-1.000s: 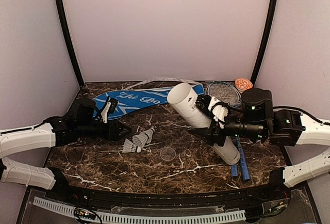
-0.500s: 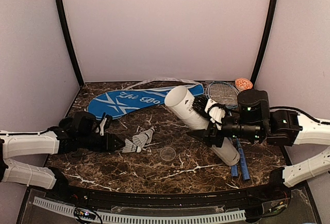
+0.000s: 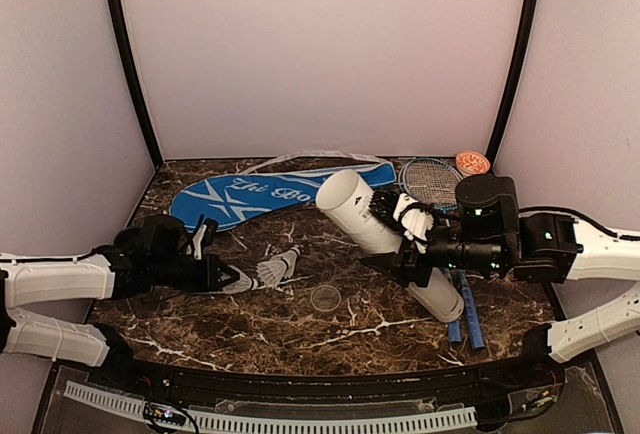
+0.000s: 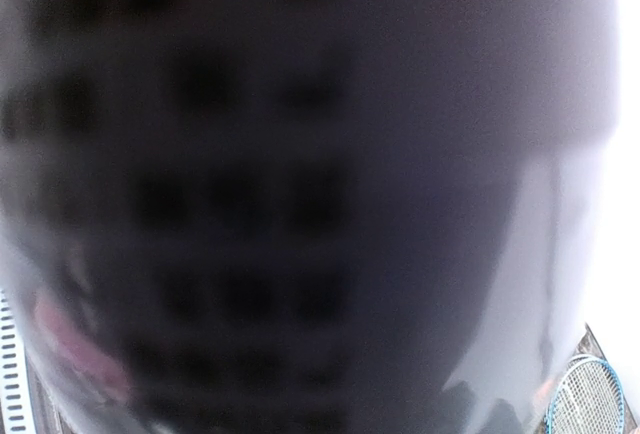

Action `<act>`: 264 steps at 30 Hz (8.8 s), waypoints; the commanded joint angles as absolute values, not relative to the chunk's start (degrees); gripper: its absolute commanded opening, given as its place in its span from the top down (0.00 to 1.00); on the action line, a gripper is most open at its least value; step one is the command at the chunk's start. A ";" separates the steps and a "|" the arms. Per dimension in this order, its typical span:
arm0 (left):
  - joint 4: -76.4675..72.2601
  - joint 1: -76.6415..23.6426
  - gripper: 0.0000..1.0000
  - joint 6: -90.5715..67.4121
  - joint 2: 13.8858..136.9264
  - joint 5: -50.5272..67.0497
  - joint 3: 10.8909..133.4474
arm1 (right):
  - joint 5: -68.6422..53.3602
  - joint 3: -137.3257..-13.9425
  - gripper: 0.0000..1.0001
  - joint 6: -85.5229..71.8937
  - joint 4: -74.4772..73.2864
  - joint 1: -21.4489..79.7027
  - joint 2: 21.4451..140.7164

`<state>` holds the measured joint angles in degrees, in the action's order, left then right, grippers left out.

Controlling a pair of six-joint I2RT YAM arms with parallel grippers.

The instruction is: Pack up the badminton gear

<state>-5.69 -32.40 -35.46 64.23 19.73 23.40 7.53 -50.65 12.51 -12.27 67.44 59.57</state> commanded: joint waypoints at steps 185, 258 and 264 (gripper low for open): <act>22.24 -49.93 0.09 -8.94 62.63 6.62 74.23 | 10.00 -35.39 0.44 13.49 18.50 66.99 59.09; 3.53 -31.90 1.00 -12.65 66.22 7.26 47.43 | 12.04 -35.72 0.44 10.65 12.80 63.54 59.83; 17.45 -32.62 1.00 -5.62 60.19 19.84 59.10 | 10.79 -37.43 0.44 13.34 10.49 63.52 61.98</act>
<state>4.05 -31.83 -12.95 63.13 10.79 52.58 11.75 -36.16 11.27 14.02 63.99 60.14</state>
